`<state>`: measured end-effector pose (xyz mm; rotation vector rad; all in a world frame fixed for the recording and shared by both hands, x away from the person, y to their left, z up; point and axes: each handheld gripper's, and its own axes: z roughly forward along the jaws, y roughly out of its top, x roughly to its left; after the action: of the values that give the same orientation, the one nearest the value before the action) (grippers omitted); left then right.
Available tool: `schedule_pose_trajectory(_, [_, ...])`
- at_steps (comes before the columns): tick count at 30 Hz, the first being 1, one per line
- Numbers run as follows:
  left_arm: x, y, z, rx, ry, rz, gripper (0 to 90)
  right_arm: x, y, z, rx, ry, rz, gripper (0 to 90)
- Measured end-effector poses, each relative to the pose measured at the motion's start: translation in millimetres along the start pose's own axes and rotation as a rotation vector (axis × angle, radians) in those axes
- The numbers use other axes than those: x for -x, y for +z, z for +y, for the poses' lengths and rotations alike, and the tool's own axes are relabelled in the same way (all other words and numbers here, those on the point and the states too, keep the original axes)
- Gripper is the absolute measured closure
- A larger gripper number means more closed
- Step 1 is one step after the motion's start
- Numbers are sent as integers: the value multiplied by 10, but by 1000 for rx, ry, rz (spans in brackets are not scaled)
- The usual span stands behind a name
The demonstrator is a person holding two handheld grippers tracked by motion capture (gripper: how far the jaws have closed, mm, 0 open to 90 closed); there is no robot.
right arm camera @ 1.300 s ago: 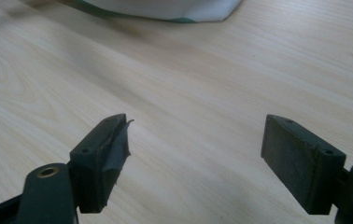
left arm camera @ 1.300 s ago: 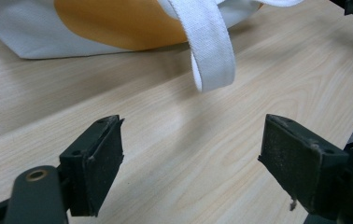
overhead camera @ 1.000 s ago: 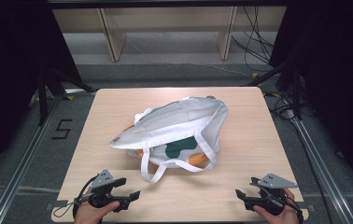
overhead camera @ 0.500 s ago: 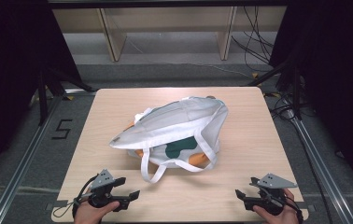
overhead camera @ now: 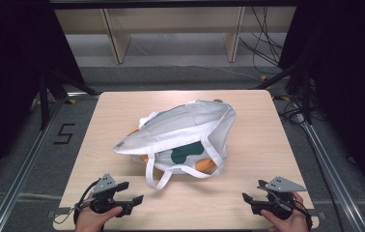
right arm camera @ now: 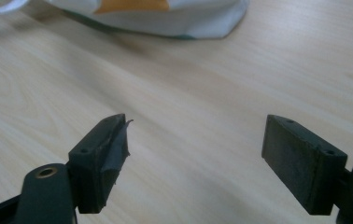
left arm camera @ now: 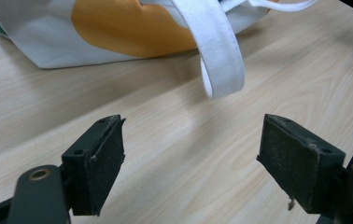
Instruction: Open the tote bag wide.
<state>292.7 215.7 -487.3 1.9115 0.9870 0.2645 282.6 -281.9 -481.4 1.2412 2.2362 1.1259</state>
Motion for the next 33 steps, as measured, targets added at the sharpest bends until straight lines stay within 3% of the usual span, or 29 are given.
schedule_pose_trajectory(2, [-31,-25,42,-3,-4,10,242,4,-12,60,16,6,7,246])
schedule_pose_trajectory(3, [-31,-28,58,11,-26,18,251,37,-14,91,28,-34,-1,257])
schedule_pose_trajectory(4, [-35,-39,84,16,-26,20,268,22,-25,121,21,-22,-1,260])
schedule_pose_trajectory(5, [-41,-46,106,25,-18,17,312,47,-28,161,32,-51,-2,261])
schedule_pose_trajectory(6, [-52,-59,135,24,-4,24,336,26,-45,199,27,-33,-9,264])
schedule_pose_trajectory(8, [-60,-69,197,34,13,26,373,56,-41,307,48,-80,-6,264])
schedule_pose_trajectory(11, [-56,-74,303,45,28,19,466,19,-48,487,75,-58,12,261])
schedule_pose_trajectory(12, [-71,-74,347,48,58,10,497,30,-49,557,90,-94,11,274])
schedule_pose_trajectory(13, [-54,-75,389,53,49,21,516,8,-63,624,97,-92,22,315])
schedule_pose_trajectory(14, [-66,-82,439,51,76,16,565,2,-70,690,116,-120,29,373])
schedule_pose_trajectory(15, [-66,-82,439,51,76,16,599,4,-79,760,134,-161,37,416])
schedule_pose_trajectory(16, [-58,-82,538,60,68,7,631,-31,-96,817,131,-149,42,461])
schedule_pose_trajectory(17, [-69,-86,595,66,85,-1,677,-38,-113,880,128,-155,39,522])
schedule_pose_trajectory(18, [-77,-89,651,72,102,2,718,-29,-117,946,153,-185,39,576])
schedule_pose_trajectory(19, [-87,-94,706,74,119,0,760,-60,-148,993,138,-158,47,635])
schedule_pose_trajectory(20, [-95,-96,757,83,125,-2,788,-27,-147,1061,176,-209,38,693])
schedule_pose_trajectory(23, [-136,-99,918,90,139,16,855,-52,-170,1219,189,-224,65,817])
schedule_pose_trajectory(24, [-158,-96,973,91,148,26,869,-45,-148,1280,217,-248,63,842])
schedule_pose_trajectory(28, [-240,-52,1165,95,158,39,887,-54,-93,1524,214,-261,92,899])
schedule_pose_trajectory(33, [-315,18,1325,89,152,50,888,-127,-25,1822,228,-283,107,900])
